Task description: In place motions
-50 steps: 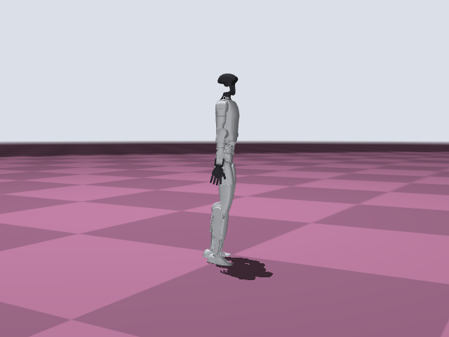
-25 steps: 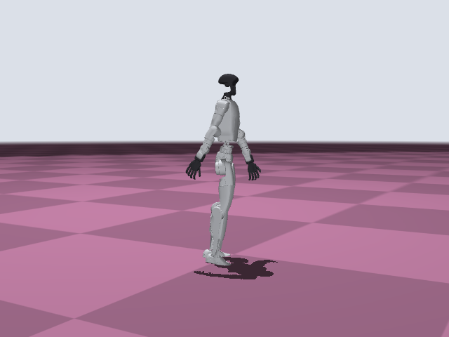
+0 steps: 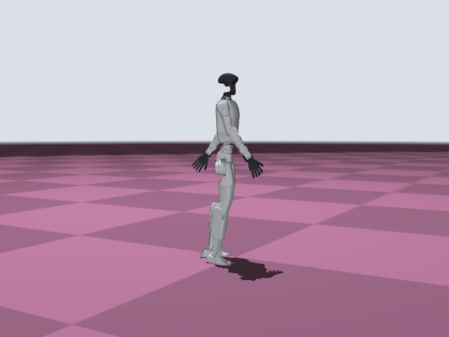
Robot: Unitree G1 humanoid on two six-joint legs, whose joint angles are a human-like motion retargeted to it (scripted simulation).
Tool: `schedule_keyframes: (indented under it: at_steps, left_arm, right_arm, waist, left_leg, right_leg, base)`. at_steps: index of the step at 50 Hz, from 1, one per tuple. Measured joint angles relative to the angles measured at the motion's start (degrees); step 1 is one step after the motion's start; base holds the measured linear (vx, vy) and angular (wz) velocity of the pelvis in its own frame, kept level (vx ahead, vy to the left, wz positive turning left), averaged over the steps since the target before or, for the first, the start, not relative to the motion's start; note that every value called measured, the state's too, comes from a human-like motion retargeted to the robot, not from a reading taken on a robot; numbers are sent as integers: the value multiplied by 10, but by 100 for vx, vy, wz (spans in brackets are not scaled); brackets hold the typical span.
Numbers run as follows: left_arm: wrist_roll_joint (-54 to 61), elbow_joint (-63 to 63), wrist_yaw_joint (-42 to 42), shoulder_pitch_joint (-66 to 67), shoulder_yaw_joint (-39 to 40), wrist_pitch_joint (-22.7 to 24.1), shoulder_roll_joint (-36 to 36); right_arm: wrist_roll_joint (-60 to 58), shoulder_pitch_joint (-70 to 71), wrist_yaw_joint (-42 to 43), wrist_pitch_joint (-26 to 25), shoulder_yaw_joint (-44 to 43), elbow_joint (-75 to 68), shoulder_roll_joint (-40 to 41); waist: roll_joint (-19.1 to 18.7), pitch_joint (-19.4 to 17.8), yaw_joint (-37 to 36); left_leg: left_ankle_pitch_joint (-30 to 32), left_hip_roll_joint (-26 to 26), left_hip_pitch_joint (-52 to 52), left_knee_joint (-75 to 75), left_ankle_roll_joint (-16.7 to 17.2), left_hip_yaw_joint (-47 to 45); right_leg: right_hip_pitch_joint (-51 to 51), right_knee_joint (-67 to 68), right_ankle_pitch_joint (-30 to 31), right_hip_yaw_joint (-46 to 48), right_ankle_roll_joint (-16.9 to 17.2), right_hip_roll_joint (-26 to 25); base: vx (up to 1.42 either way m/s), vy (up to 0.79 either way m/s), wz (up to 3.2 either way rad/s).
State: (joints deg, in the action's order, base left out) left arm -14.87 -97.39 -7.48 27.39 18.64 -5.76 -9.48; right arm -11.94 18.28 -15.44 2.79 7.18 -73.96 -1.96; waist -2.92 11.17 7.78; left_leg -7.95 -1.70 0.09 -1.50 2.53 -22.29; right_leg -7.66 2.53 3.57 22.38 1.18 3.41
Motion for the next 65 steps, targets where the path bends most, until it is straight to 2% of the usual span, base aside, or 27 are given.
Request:
schedule_keyframes:
  at_steps: [7, 14, 20, 24, 28, 36, 42, 47, 50, 55, 60, 65]
  left_arm:
    - [38, 5, 21, -71, -16, 4, 10]
    - [78, 28, 46, -258, -105, 14, 32]
    - [89, 139, -1, -394, -112, 24, 60]
    - [118, 197, -11, -454, -106, 49, 78]
    - [132, 239, -12, -477, -112, 67, 81]
    - [98, 244, -13, -392, -85, 70, 73]
    - [89, 129, 0, -264, -25, 59, 61]
    - [83, 15, 8, -144, -2, 31, 33]
    - [48, 4, 4, -64, 21, 17, 21]
    - [10, 18, -19, 23, 93, 10, 13]
    - [64, 26, -7, 35, 131, 4, 8]
    - [100, 30, -2, -14, 115, 5, 16]
  right_arm:
    - [18, -32, -3, 18, 0, -7, -7]
    - [-41, -137, 18, 5, -49, -107, -37]
    - [-48, -240, 52, -33, -136, -234, -76]
    - [-22, -326, 81, -80, -175, -234, -100]
    - [1, -370, 108, -89, -208, -234, -114]
    - [7, -311, 116, -85, -203, -234, -108]
    - [67, -179, 68, -48, -143, -231, -61]
    - [54, -81, 1, -34, -49, -138, -16]
    - [55, -34, -36, -22, -14, -70, 3]
    - [135, 7, -73, -3, -1, 14, 23]
    - [138, 11, -72, 16, 7, 50, 11]
    - [77, -22, -46, 23, 13, 11, -7]
  waist:
    - [13, 8, 13]
    - [14, 17, 33]
    - [13, 18, 56]
    - [12, 19, 57]
    - [12, 17, 51]
    - [2, 23, 51]
    - [0, 29, 42]
    - [-2, 34, 35]
    - [-3, 33, 35]
    - [-1, 31, 34]
    - [5, 19, 31]
    - [8, 19, 34]
  left_leg:
    - [2, 5, -9, 1, -1, 9]
    - [5, 0, -29, 5, -4, 19]
    - [7, -4, -34, 6, -6, 24]
    - [4, -5, -34, 7, -6, 17]
    - [1, -6, -29, 9, -4, 4]
    - [-4, -8, -22, 6, -1, -15]
    - [-7, -7, -10, -4, 2, -30]
    - [-9, -9, -8, -8, 5, -37]
    - [-9, -10, -9, -9, 8, -39]
    - [-6, -8, -13, -6, 8, -28]
    - [-4, -4, -10, -4, 6, -13]
    - [-3, 1, -9, -4, 3, -2]
  right_leg:
    - [-2, 1, -4, 6, 1, 6]
    - [-7, 0, -8, 18, 4, 2]
    - [-3, -6, -7, 24, 5, -3]
    - [-6, -7, -6, 17, 5, -5]
    - [-8, -5, -5, 5, 4, -5]
    - [-18, -2, -3, -14, 2, -10]
    - [-26, 3, -1, -27, 0, -13]
    - [-37, 9, -2, -35, 0, -12]
    - [-40, 10, -1, -37, 0, -11]
    - [-37, 9, -2, -28, 1, -6]
    - [-22, 6, -4, -13, 1, -1]
    - [-12, 1, -5, -3, 0, 1]
  base:
    - [0, 0, 0]
    - [0, 0, 0]
    - [0, 0, 0]
    - [0, 2, -10]
    - [-1, 6, -28]
    - [2, 6, -20]
    - [3, 3, -14]
    - [0, 0, 0]
    - [0, 0, 0]
    - [-1, -1, 14]
    - [-3, -4, 28]
    - [0, -5, 16]
